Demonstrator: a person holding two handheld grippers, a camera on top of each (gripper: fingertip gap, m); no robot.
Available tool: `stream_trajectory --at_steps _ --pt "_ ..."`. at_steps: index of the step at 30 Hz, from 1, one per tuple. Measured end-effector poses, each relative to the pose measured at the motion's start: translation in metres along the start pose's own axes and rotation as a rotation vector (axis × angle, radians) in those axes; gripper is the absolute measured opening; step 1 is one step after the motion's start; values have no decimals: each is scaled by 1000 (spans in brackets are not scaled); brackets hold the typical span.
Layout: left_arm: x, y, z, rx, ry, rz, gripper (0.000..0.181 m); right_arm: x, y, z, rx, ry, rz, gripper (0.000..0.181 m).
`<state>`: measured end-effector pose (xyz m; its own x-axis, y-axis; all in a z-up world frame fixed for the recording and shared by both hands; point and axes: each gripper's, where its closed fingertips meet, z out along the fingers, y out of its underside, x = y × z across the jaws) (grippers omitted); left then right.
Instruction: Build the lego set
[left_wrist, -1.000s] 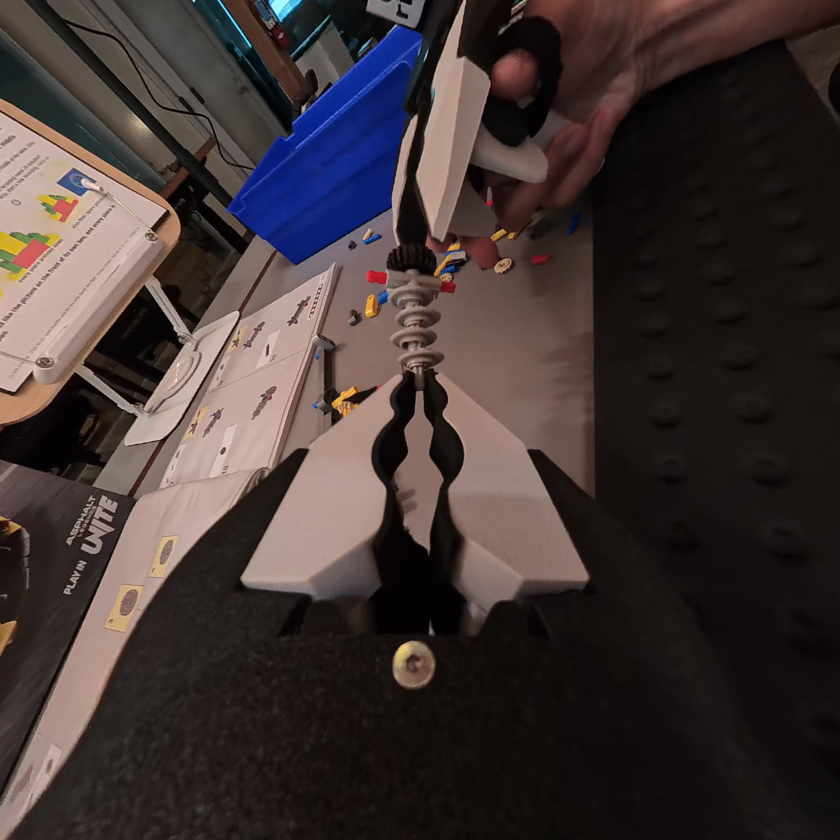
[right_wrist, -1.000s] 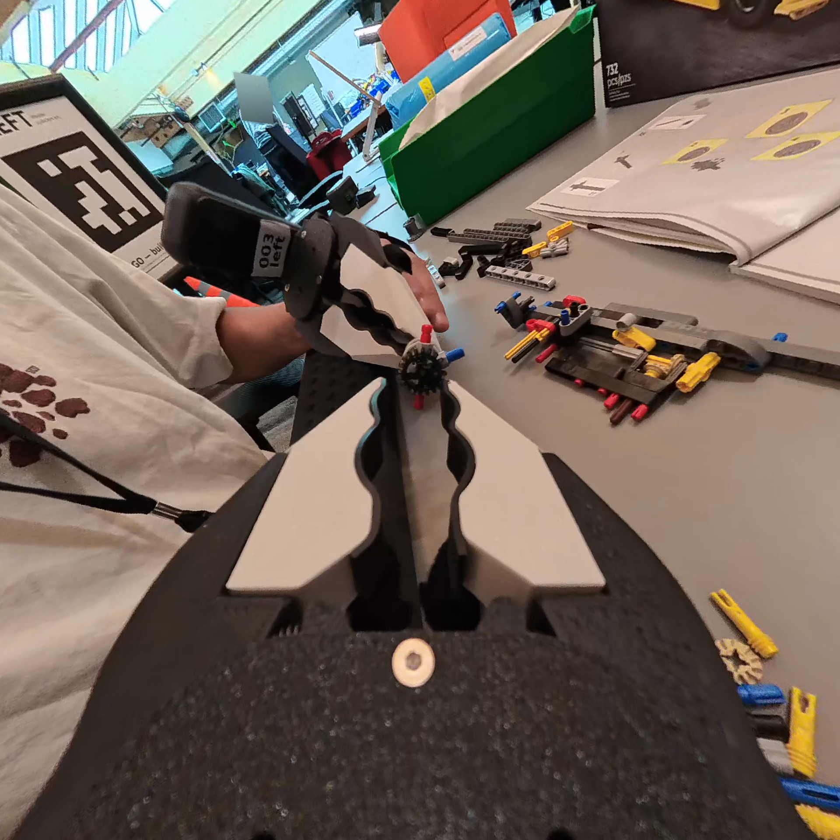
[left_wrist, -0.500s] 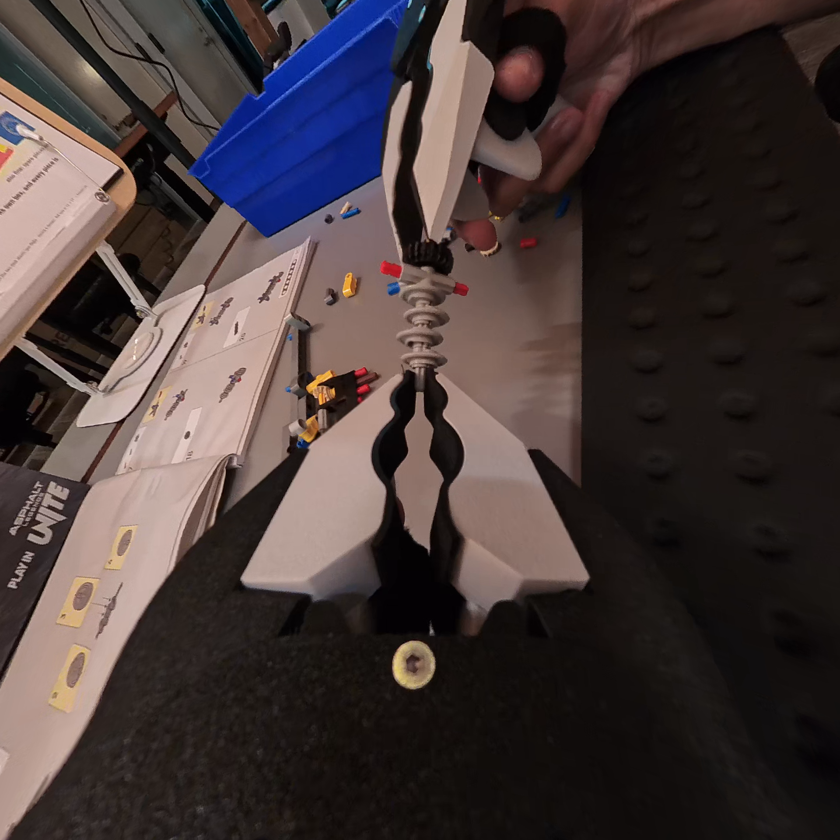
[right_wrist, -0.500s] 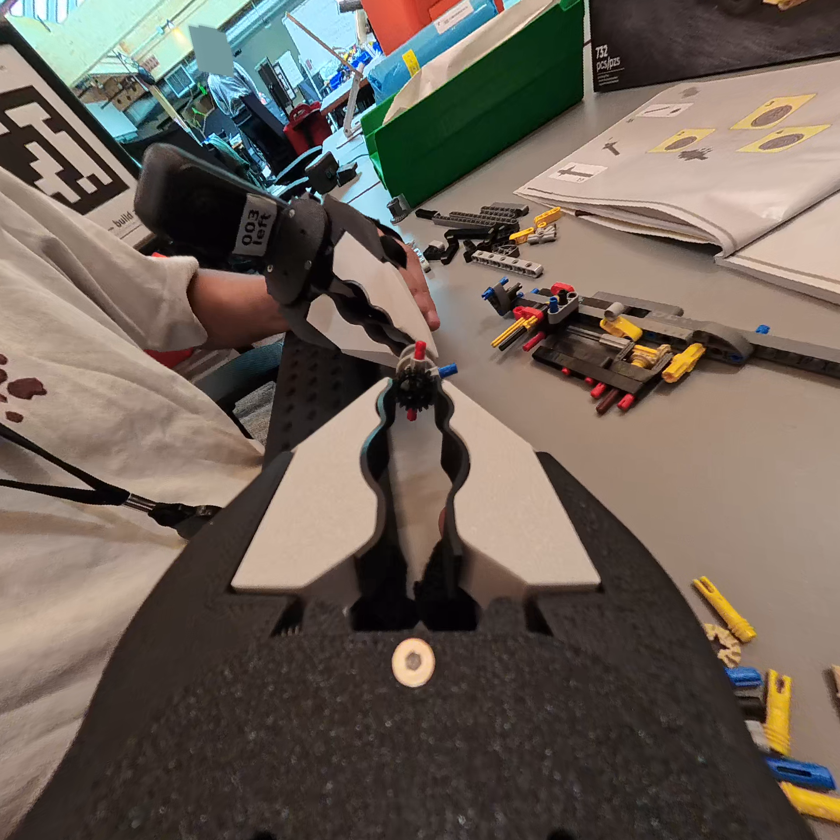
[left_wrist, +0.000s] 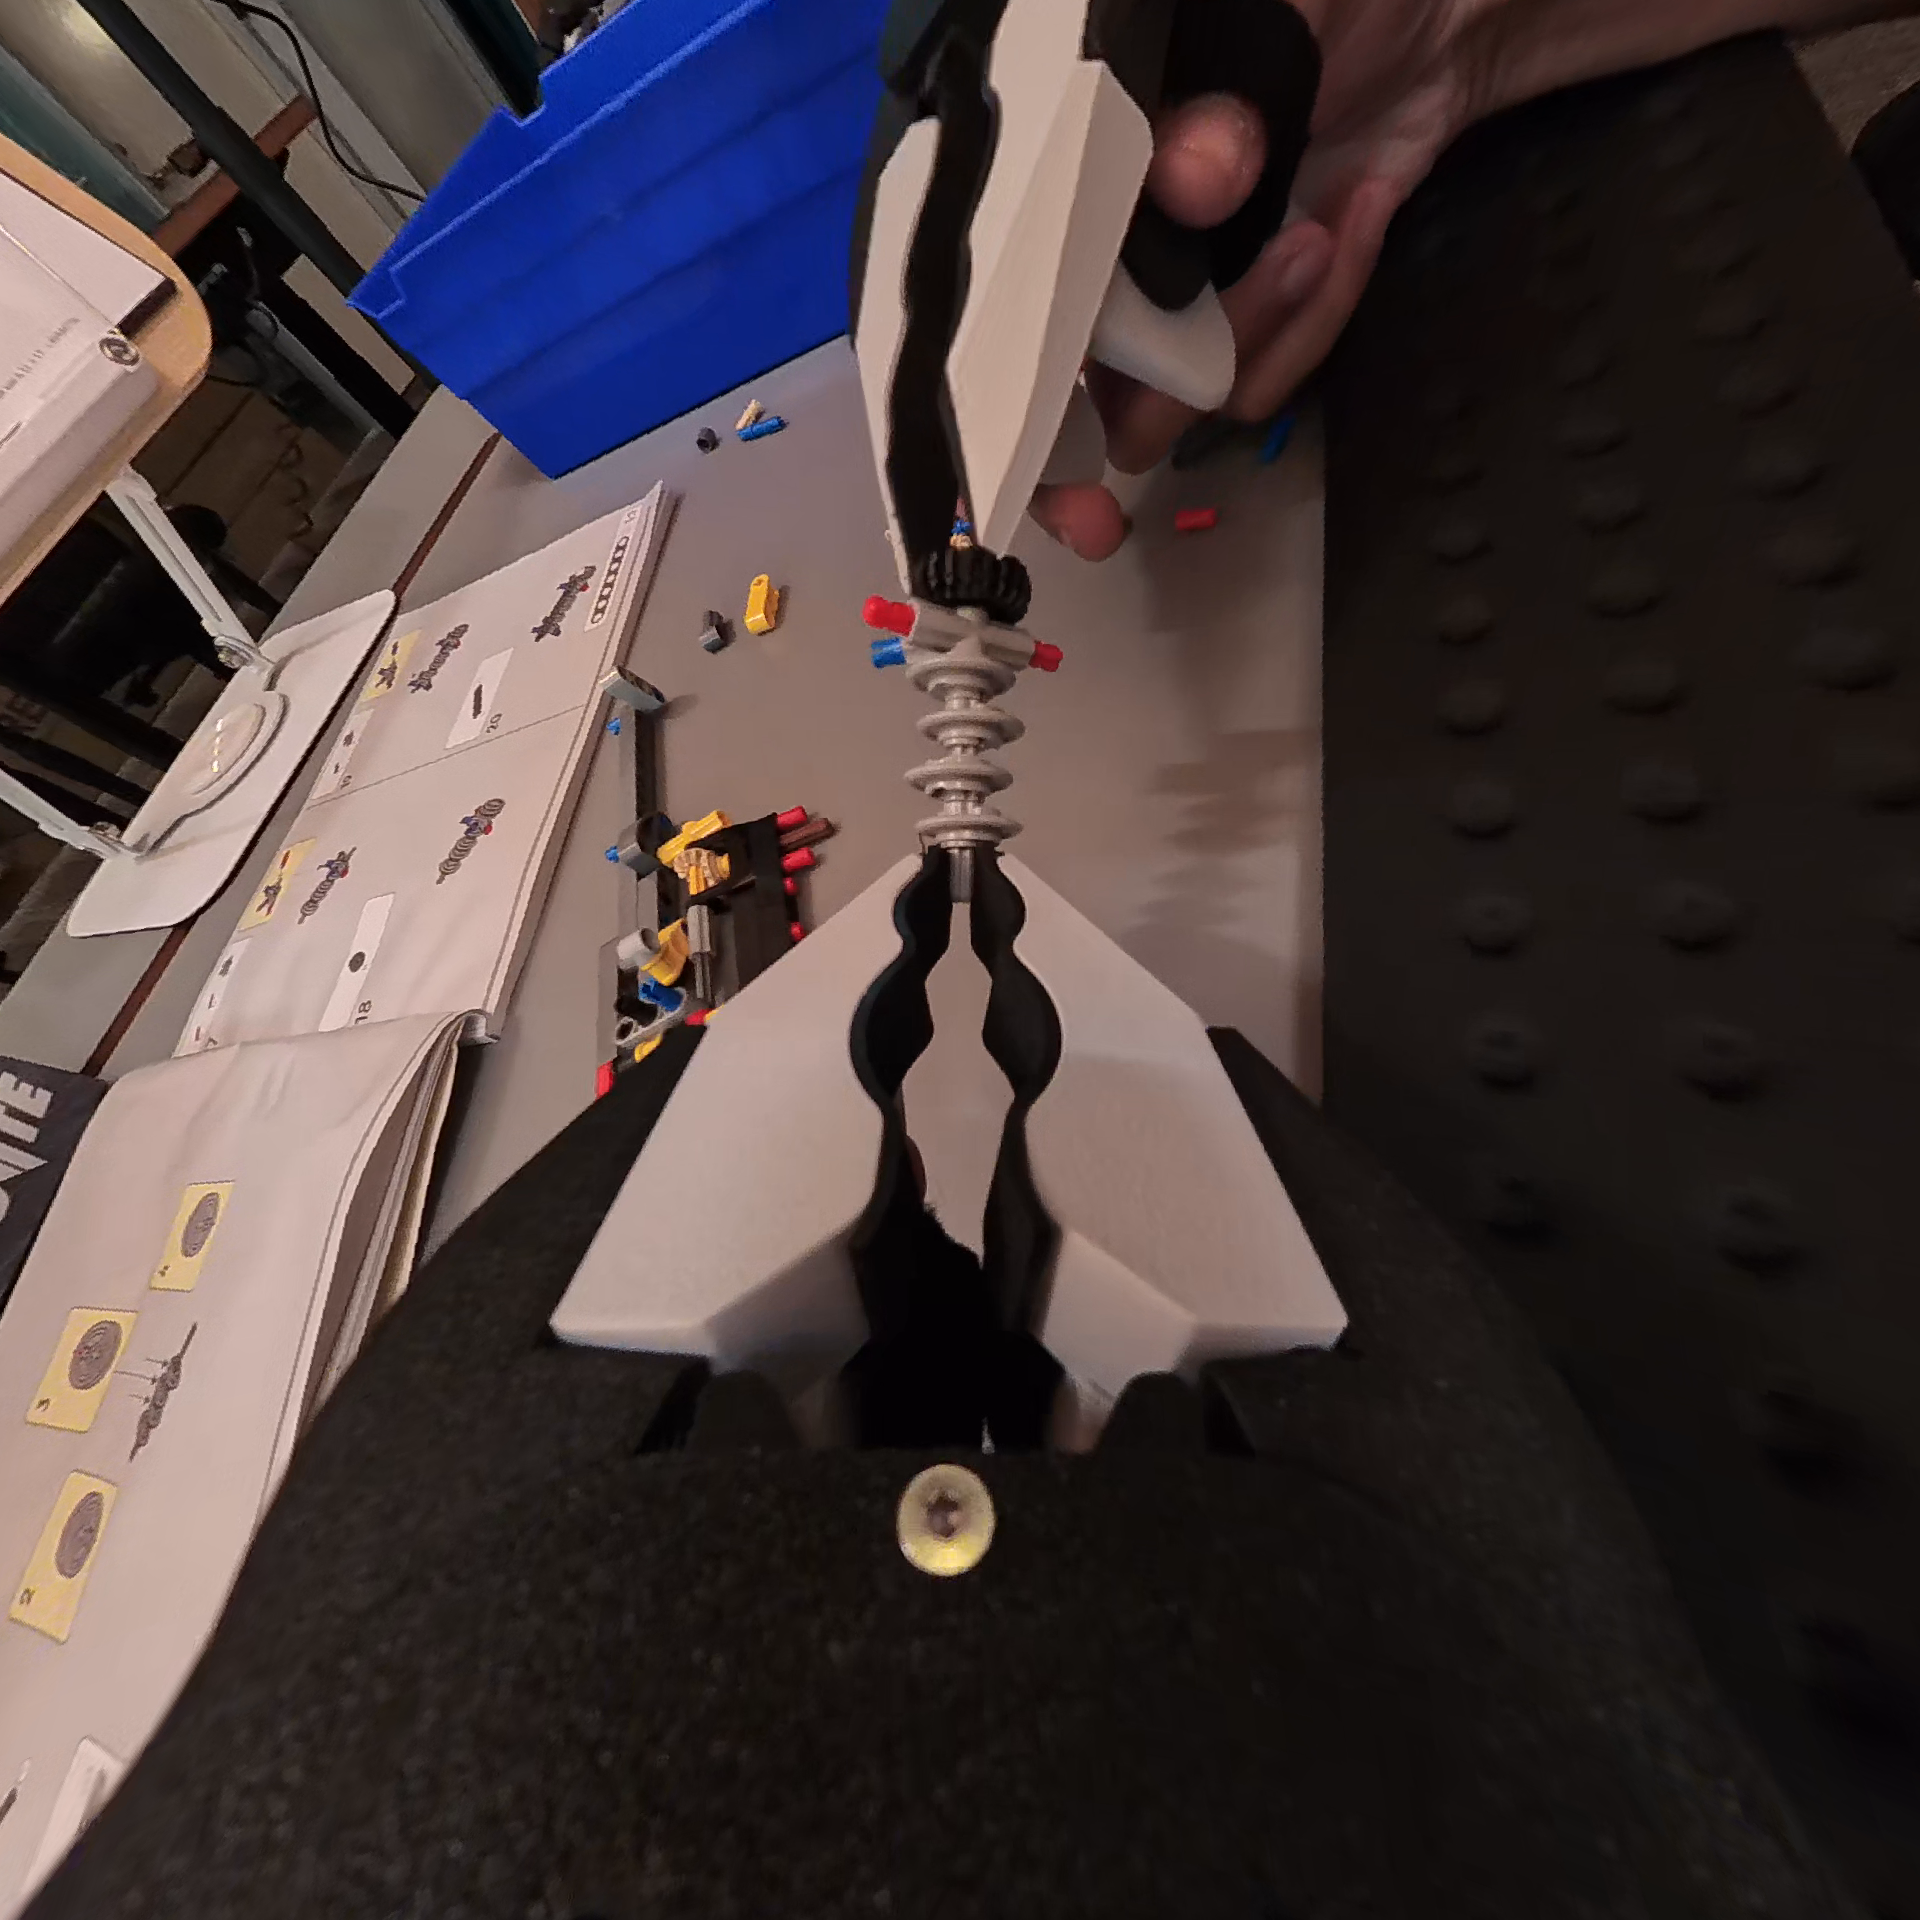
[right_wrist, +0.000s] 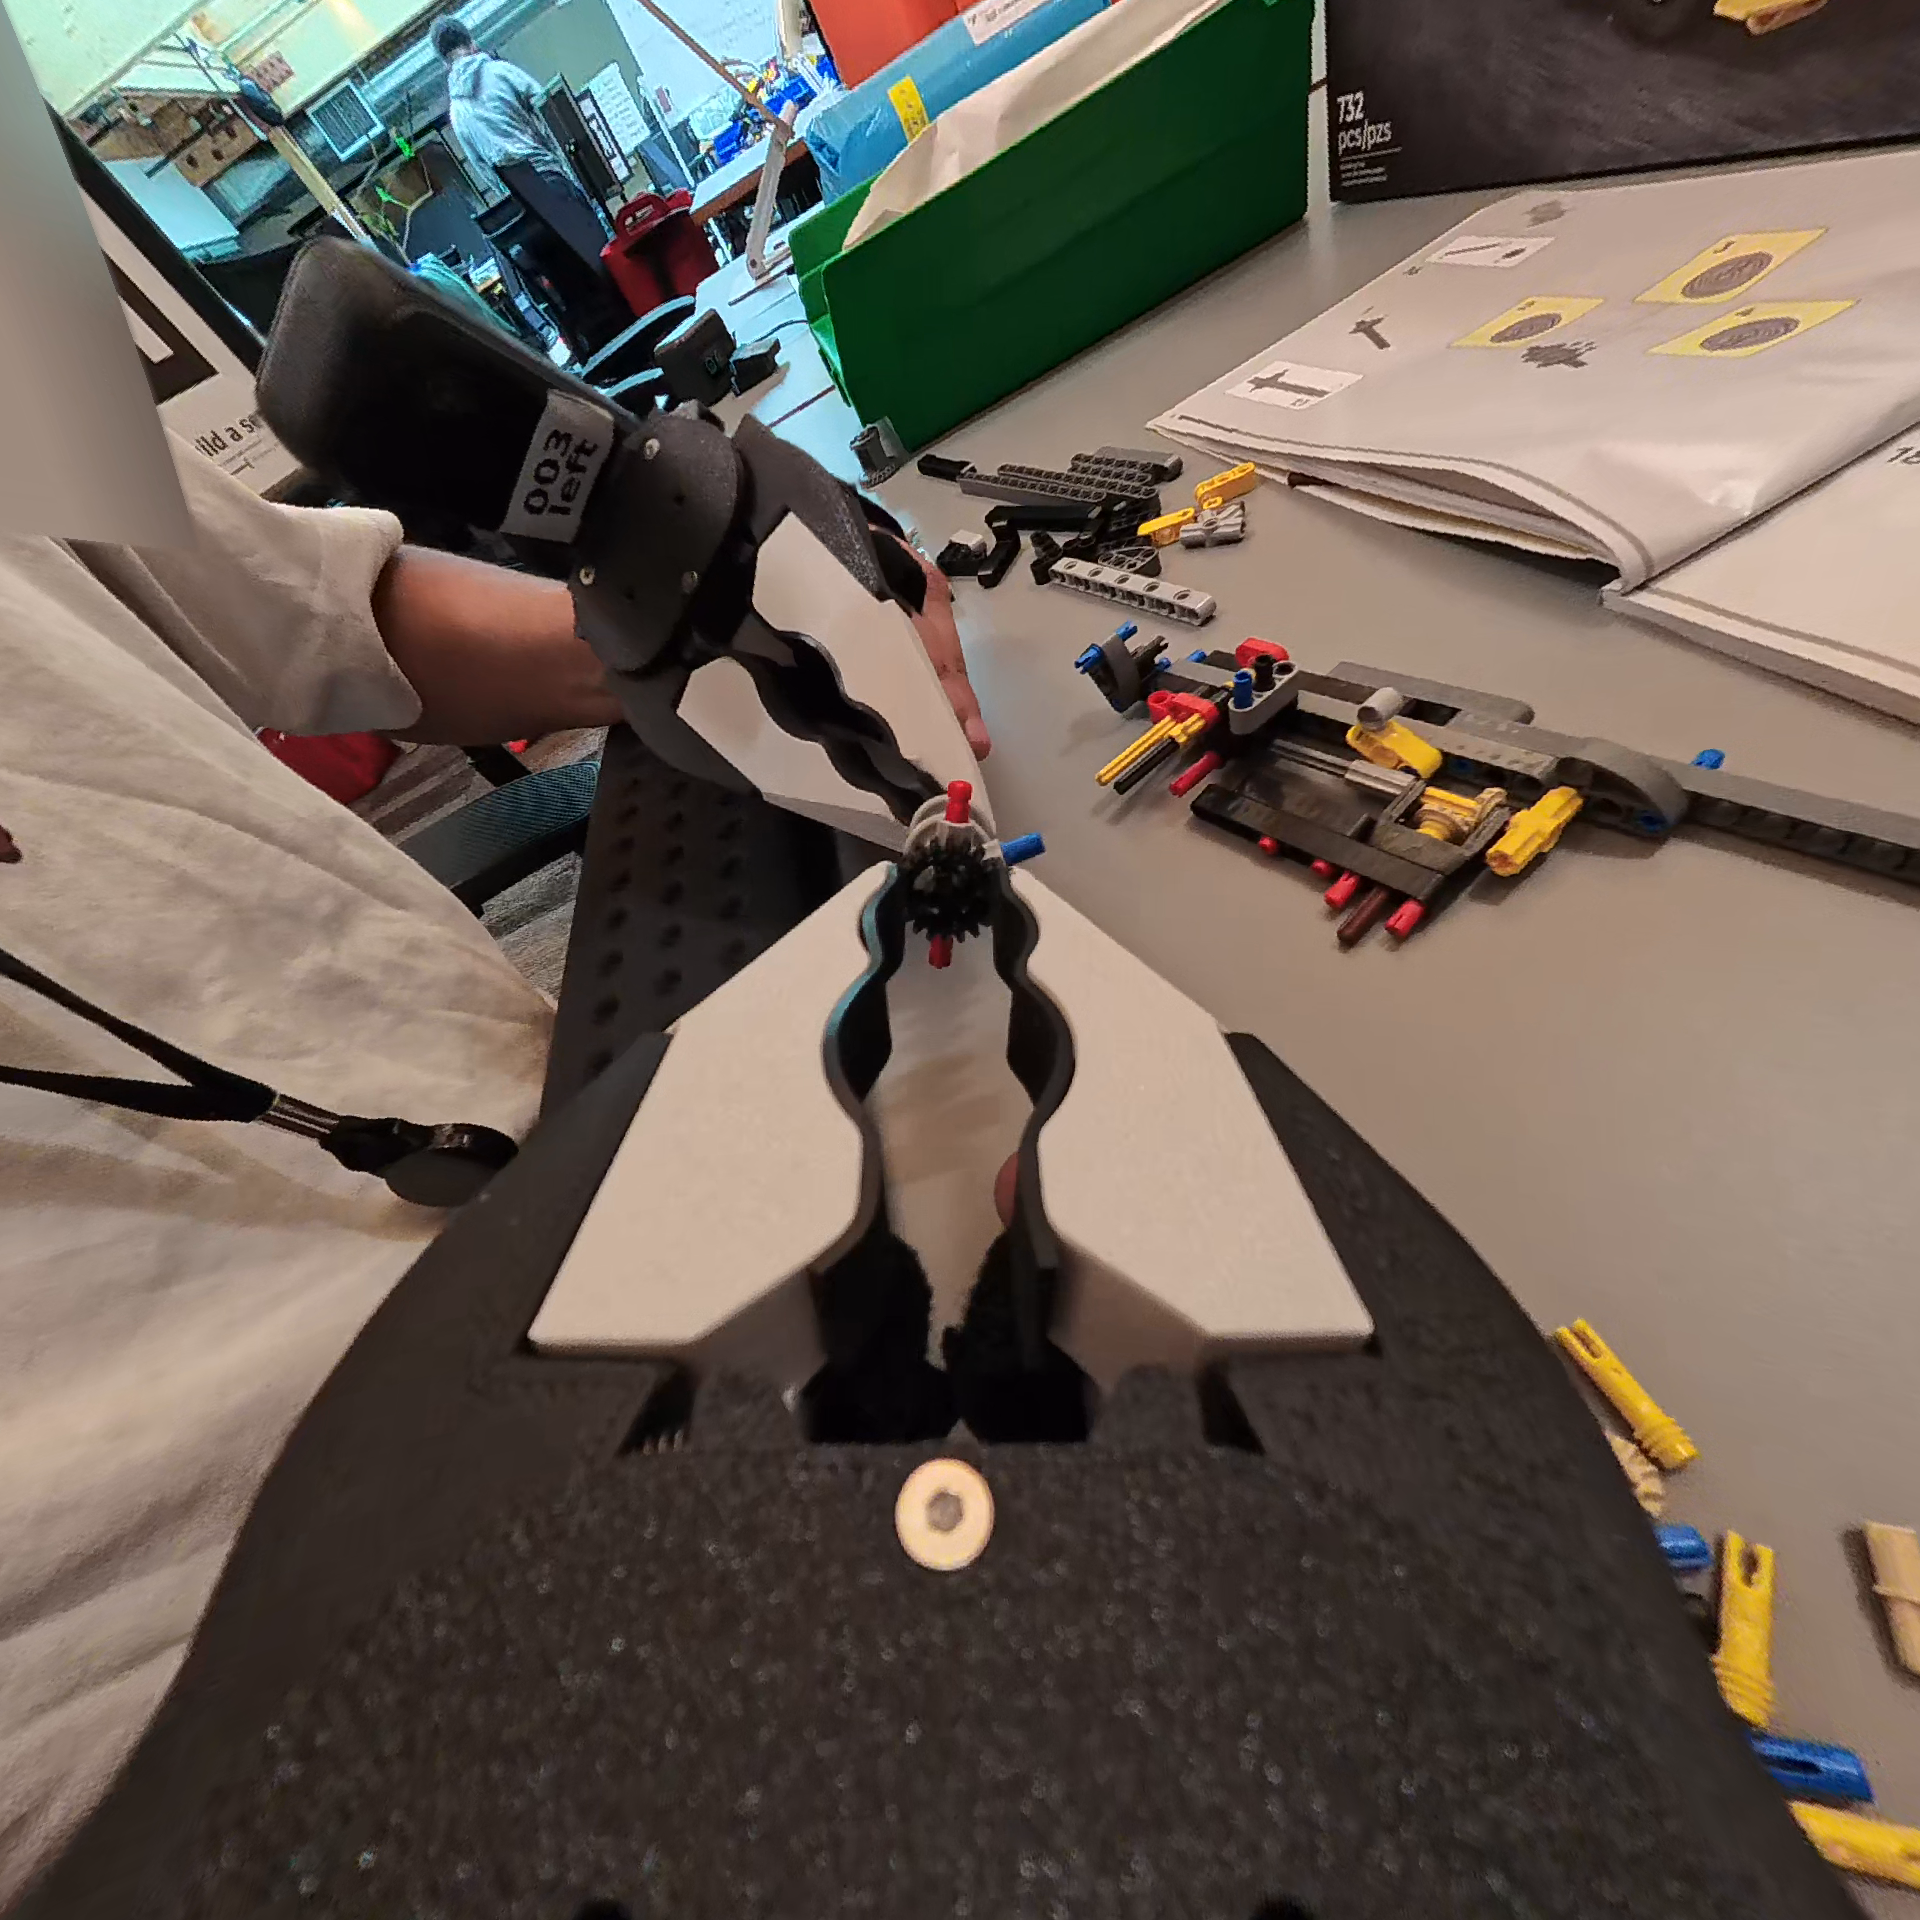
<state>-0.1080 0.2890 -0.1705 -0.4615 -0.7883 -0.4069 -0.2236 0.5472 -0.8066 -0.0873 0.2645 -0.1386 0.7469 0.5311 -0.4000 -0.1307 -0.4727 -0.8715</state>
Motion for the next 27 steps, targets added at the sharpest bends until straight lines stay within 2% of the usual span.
stream_trajectory --at_steps 8,9,12,27 --pt "-3 -1 0 8 0 -30 3 -1 -3 -1 13 -3 -7 15" --pt "-4 -1 -1 15 -3 -33 3 0 -4 -3 19 2 -9 8" --pt "-5 -3 -3 29 -7 -41 3 3 -4 -9 32 32 -61 1" --pt "-1 1 1 -3 -3 5 3 2 8 -3 -43 66 -152 0"
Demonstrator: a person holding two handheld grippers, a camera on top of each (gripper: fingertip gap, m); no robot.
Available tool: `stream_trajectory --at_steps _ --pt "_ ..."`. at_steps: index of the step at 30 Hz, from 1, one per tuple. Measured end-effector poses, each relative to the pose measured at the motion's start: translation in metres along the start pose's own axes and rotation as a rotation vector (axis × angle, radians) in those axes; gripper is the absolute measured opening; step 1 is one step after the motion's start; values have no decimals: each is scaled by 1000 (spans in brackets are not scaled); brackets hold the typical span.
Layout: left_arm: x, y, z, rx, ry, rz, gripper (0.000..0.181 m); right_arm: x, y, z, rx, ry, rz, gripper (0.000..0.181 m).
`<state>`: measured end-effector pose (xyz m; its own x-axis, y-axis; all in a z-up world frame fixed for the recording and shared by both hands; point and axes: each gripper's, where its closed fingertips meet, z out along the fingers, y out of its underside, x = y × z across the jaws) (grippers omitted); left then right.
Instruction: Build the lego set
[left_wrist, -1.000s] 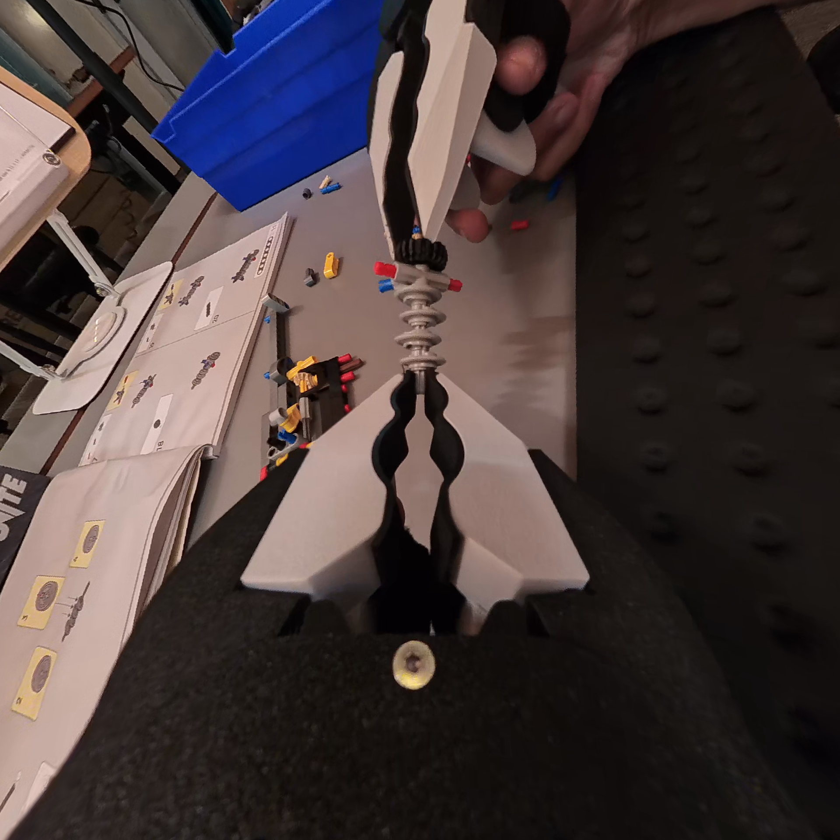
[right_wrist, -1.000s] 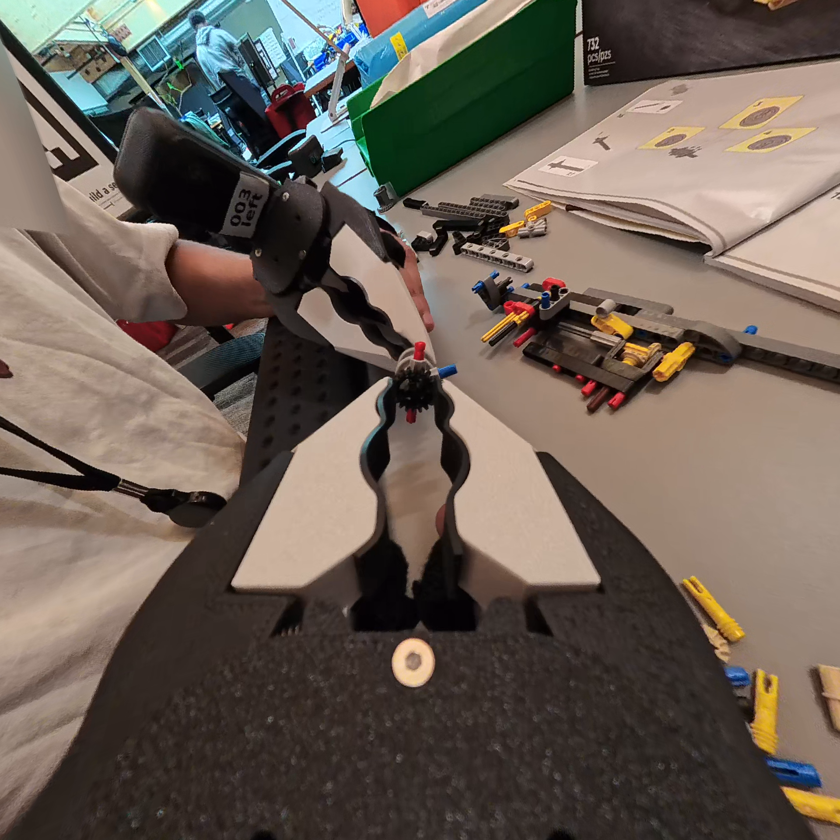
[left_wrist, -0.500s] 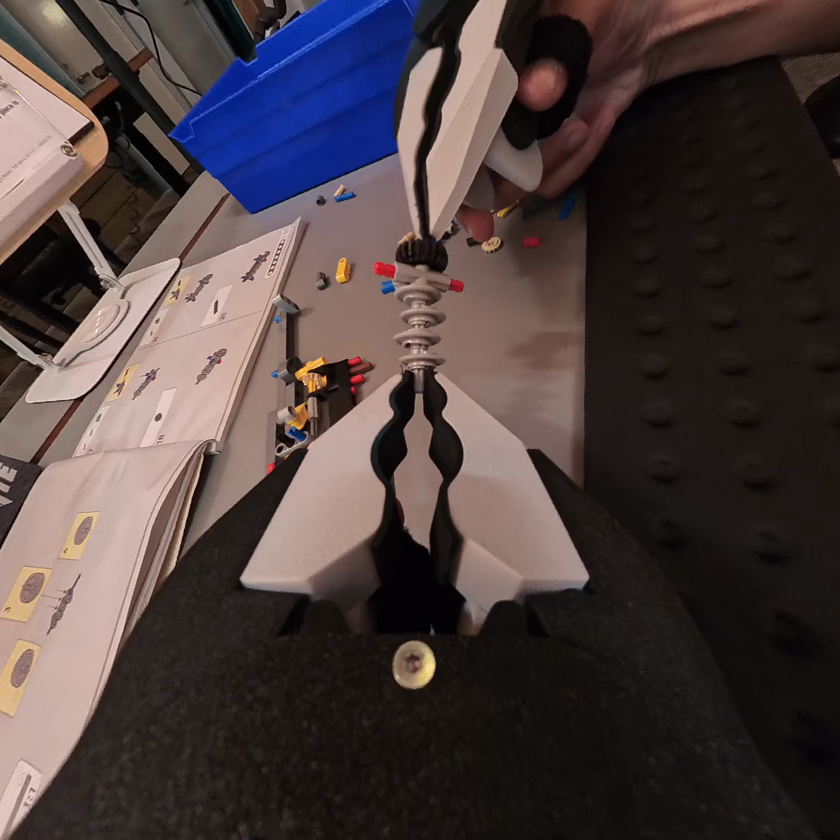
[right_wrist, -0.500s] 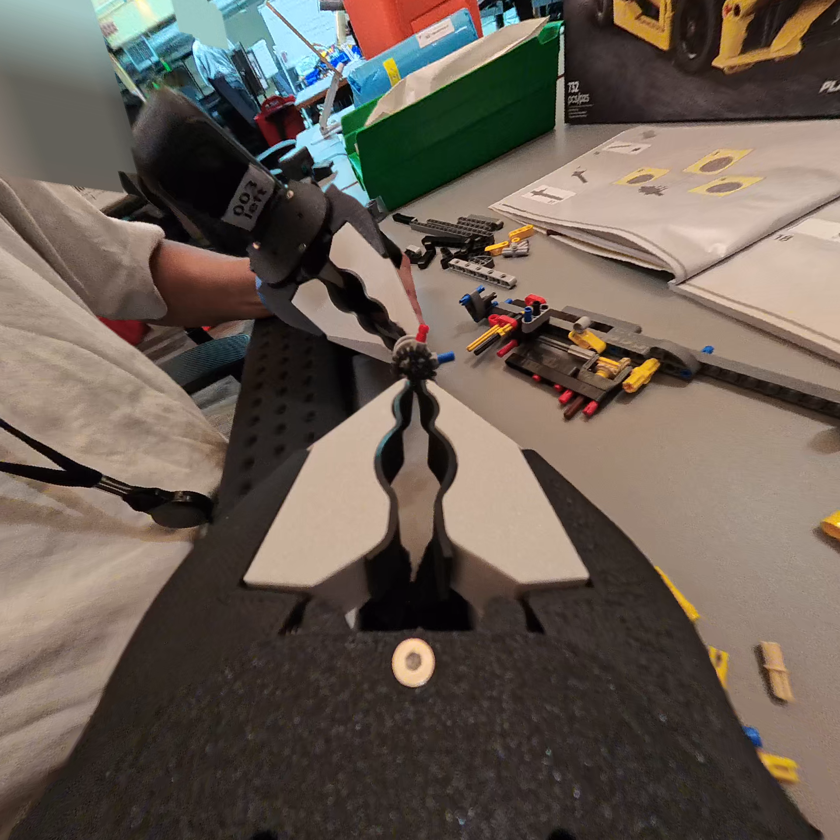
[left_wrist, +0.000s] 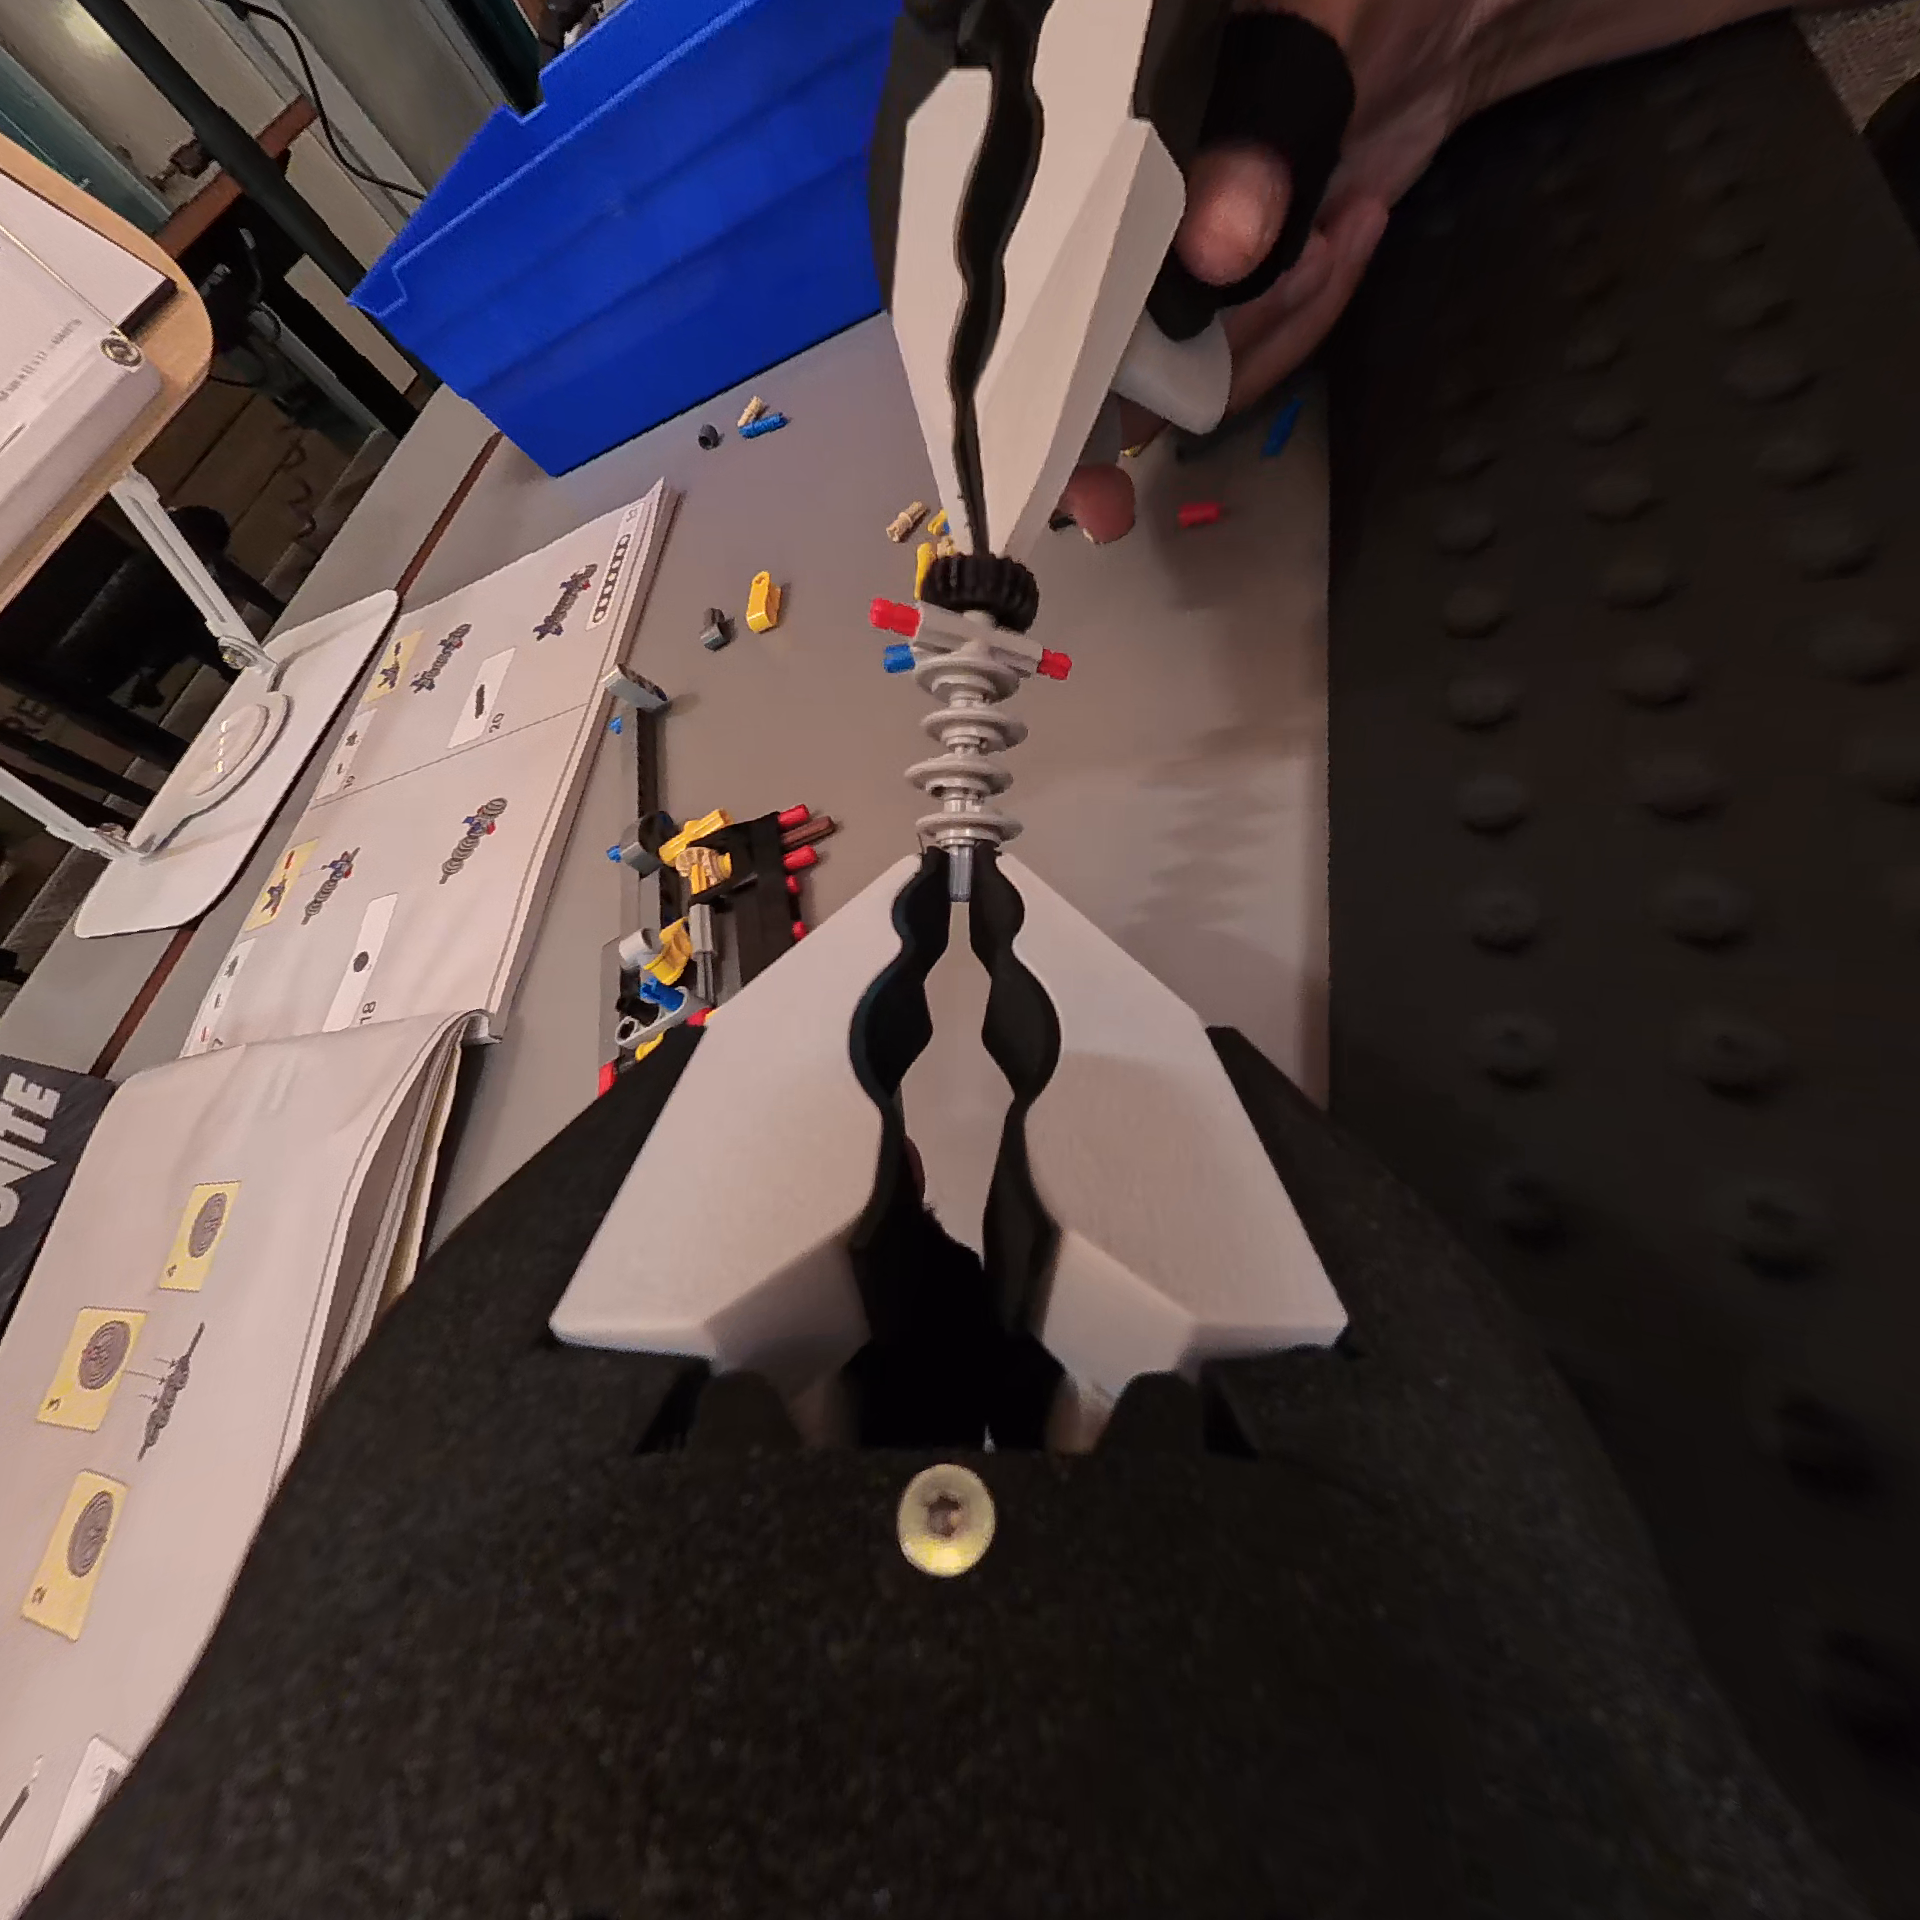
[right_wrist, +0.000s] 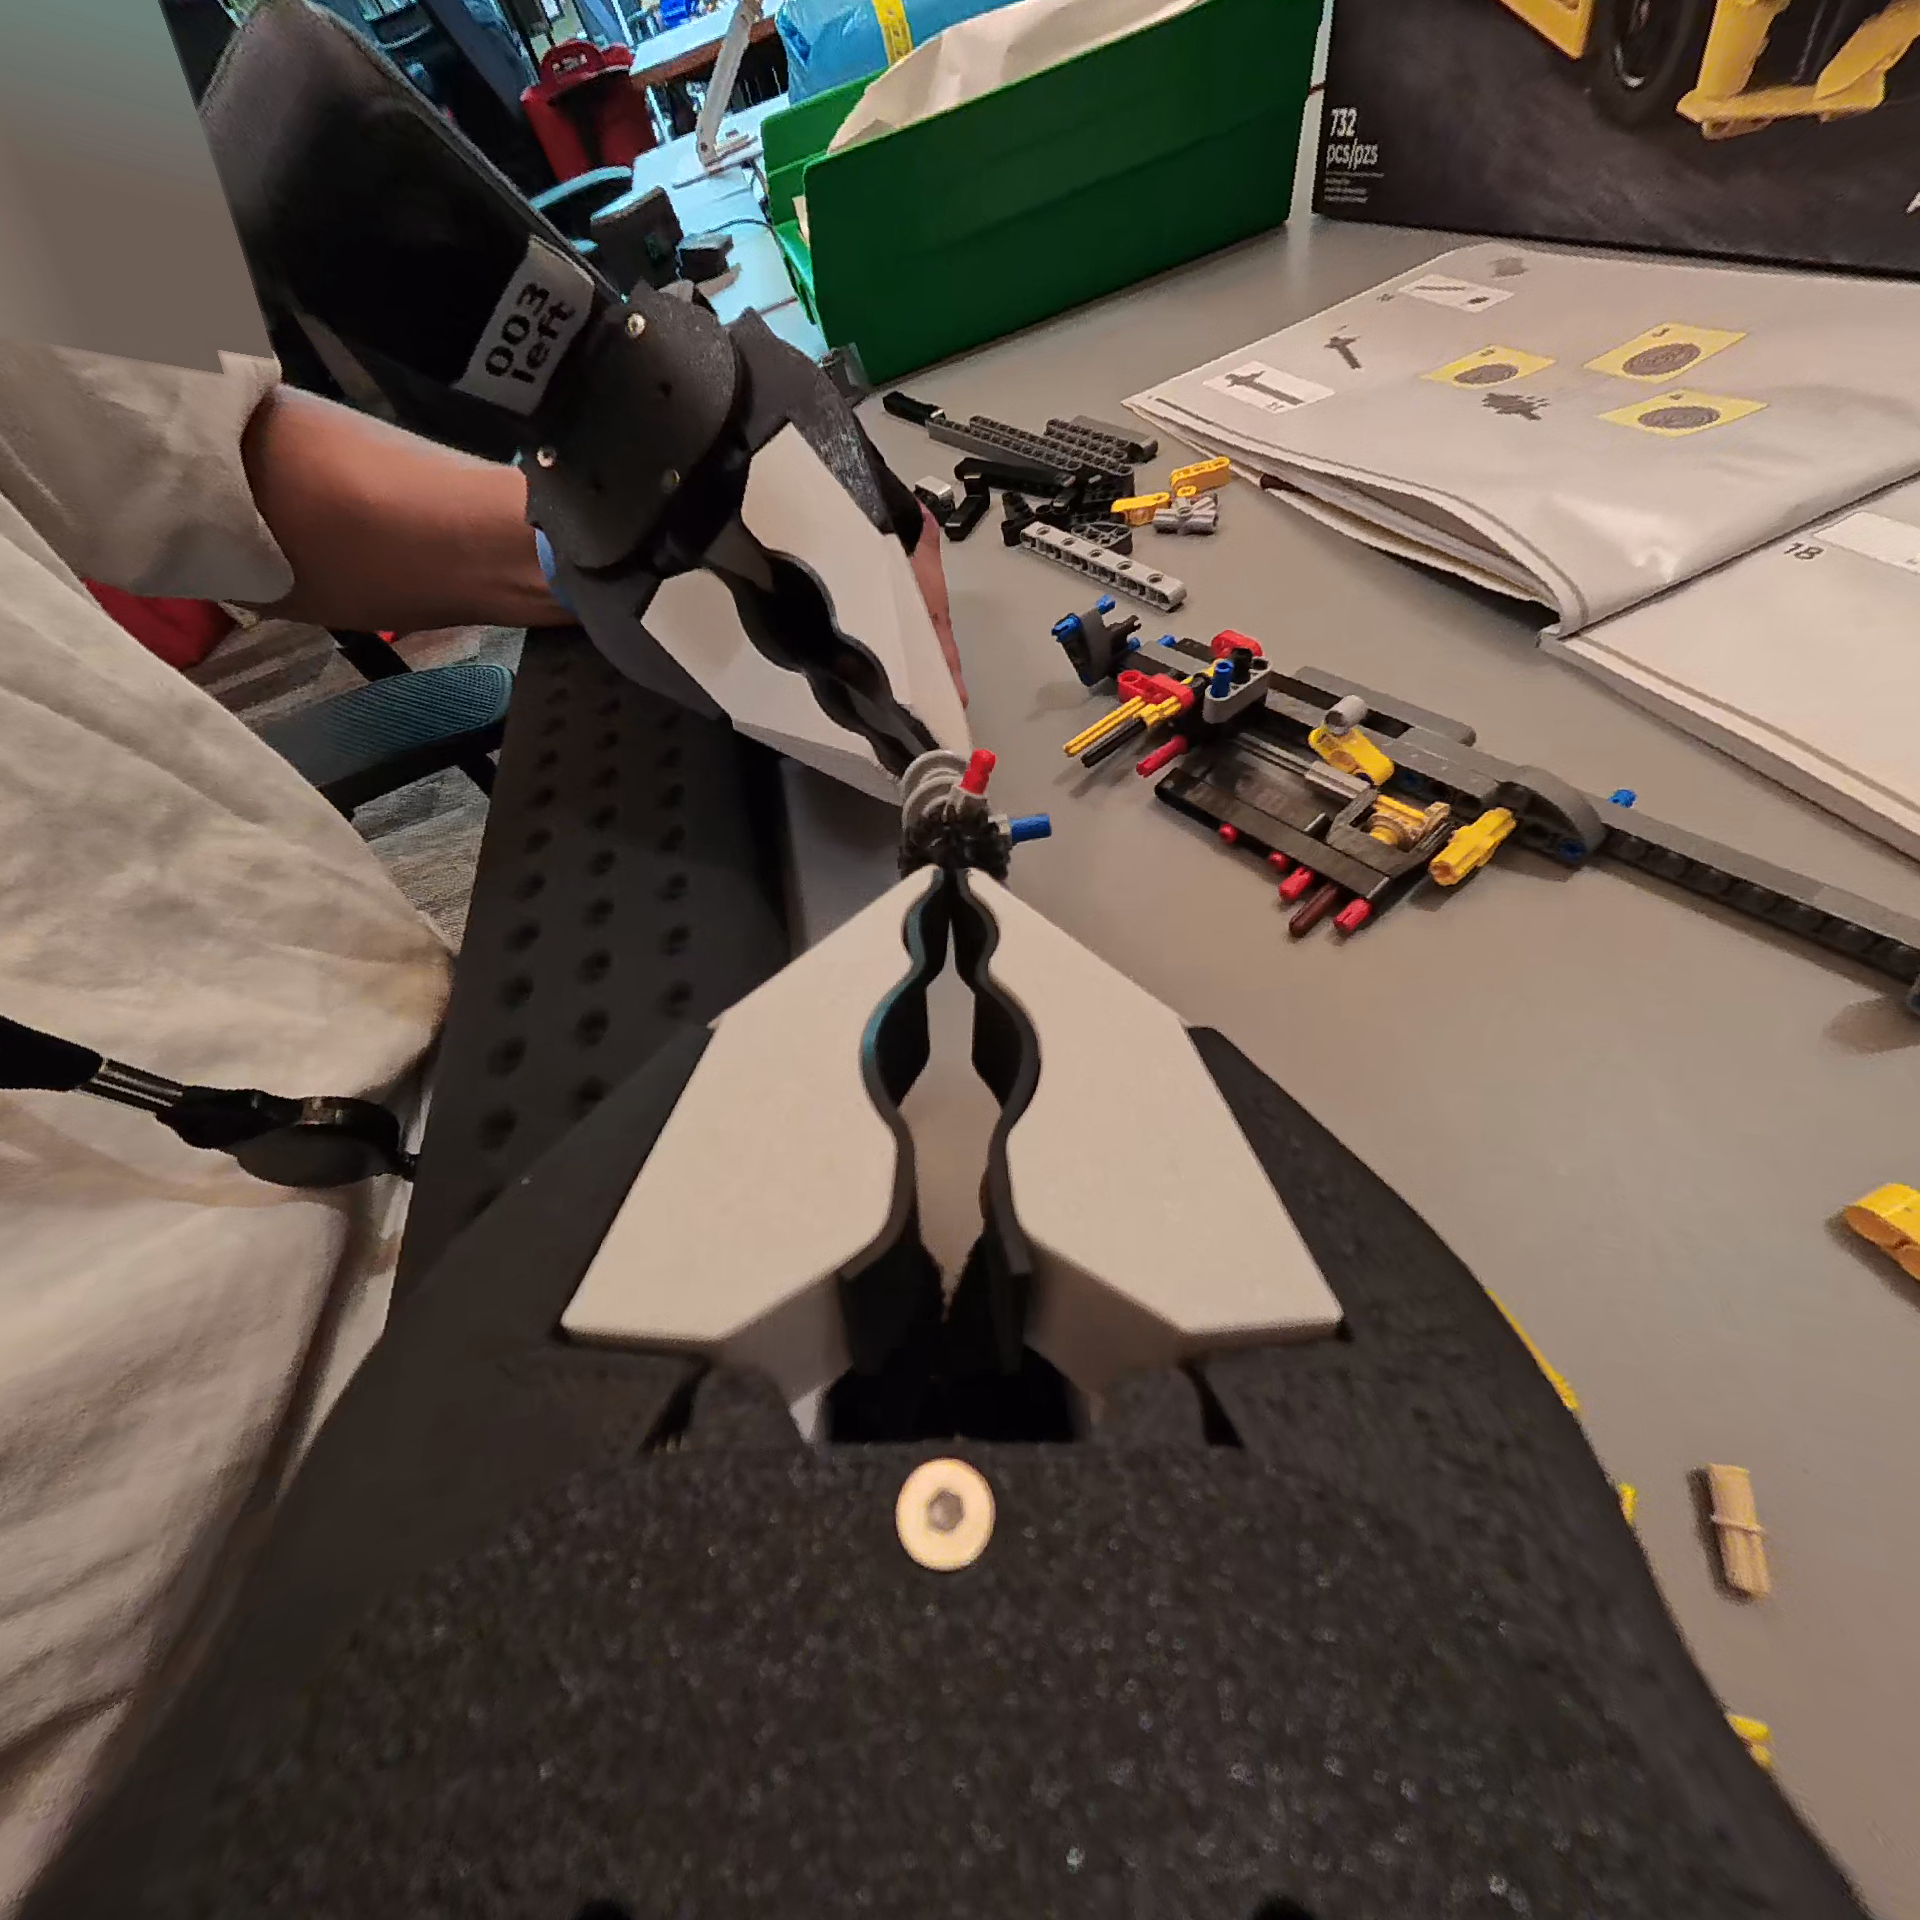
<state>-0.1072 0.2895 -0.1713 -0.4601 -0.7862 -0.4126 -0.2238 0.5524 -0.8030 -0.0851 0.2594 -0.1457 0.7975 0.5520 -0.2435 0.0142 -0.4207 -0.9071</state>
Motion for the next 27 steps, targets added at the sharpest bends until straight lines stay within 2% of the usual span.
stream_trajectory --at_steps 27 --pt "5 4 2 -26 18 34 3 0 5 3 -23 -9 15 0"
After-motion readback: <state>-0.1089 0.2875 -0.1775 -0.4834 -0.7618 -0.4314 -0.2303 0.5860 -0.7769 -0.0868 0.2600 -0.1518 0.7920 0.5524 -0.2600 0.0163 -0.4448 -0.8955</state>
